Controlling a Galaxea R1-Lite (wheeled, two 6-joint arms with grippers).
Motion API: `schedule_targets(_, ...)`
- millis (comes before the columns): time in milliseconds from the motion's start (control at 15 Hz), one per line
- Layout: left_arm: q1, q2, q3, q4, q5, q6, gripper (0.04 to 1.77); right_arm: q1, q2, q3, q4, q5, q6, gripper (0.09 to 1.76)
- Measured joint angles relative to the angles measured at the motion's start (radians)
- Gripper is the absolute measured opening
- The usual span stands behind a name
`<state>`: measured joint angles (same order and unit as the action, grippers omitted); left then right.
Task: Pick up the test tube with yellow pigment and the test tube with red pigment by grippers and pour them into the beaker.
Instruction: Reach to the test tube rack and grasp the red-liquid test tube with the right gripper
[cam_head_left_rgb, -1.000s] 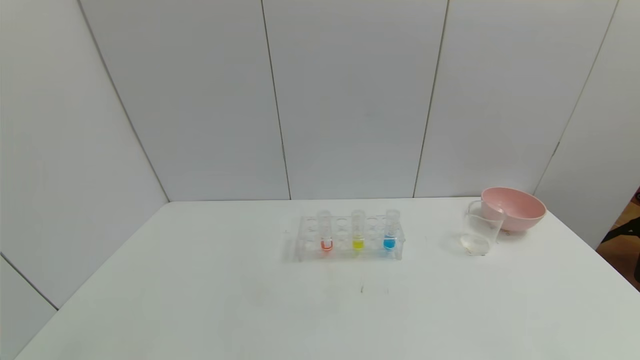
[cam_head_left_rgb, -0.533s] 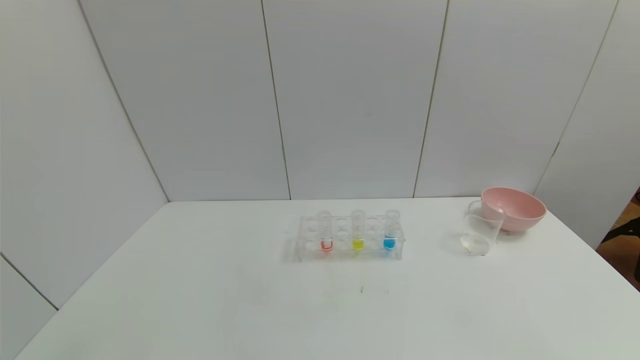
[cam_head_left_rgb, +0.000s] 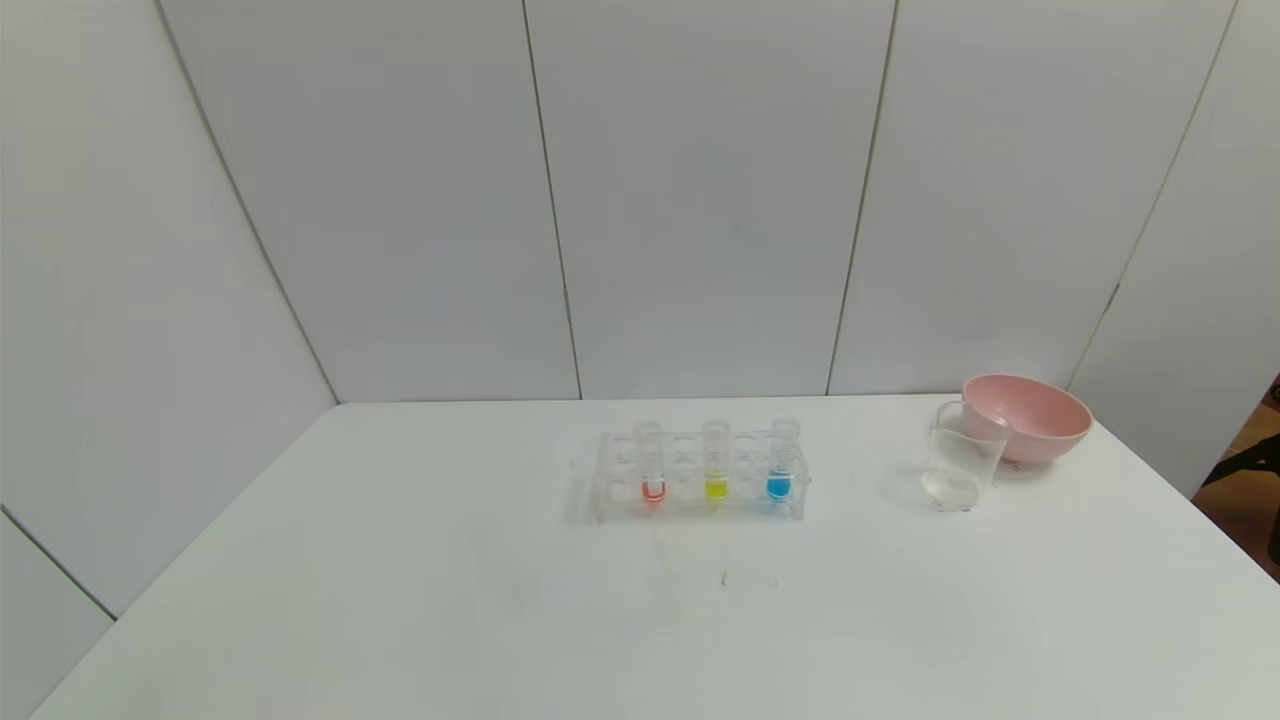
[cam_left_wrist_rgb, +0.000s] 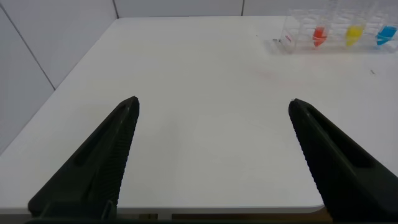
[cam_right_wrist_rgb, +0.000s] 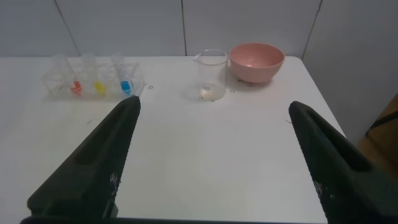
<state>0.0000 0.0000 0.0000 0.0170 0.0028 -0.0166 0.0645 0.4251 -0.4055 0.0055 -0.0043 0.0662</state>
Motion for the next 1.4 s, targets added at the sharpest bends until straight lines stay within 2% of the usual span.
schedule_targets(533, 0.000, 0.000, 0.000, 0.000, 0.000, 0.000, 1.72, 0.079, 0.385, -0.168, -0.138, 0.012, 0.006, 1.71)
schedule_targets(733, 0.000, 0.000, 0.000, 0.000, 0.000, 0.000, 1.72, 0.137, 0.528, -0.243, -0.160, -0.015, 0.006, 1.71)
schedule_targets(867, 0.000, 0.000, 0.000, 0.000, 0.000, 0.000, 1.72, 0.214, 0.601, -0.284, -0.164, -0.088, 0.014, 1.71)
schedule_targets(1133, 0.000, 0.000, 0.000, 0.000, 0.000, 0.000, 1.72, 0.424, 0.723, -0.331, -0.167, -0.271, 0.067, 1.71)
schedule_targets(1400, 0.000, 0.000, 0.000, 0.000, 0.000, 0.000, 1.72, 0.580, 0.835, -0.369, -0.166, -0.391, 0.119, 1.71)
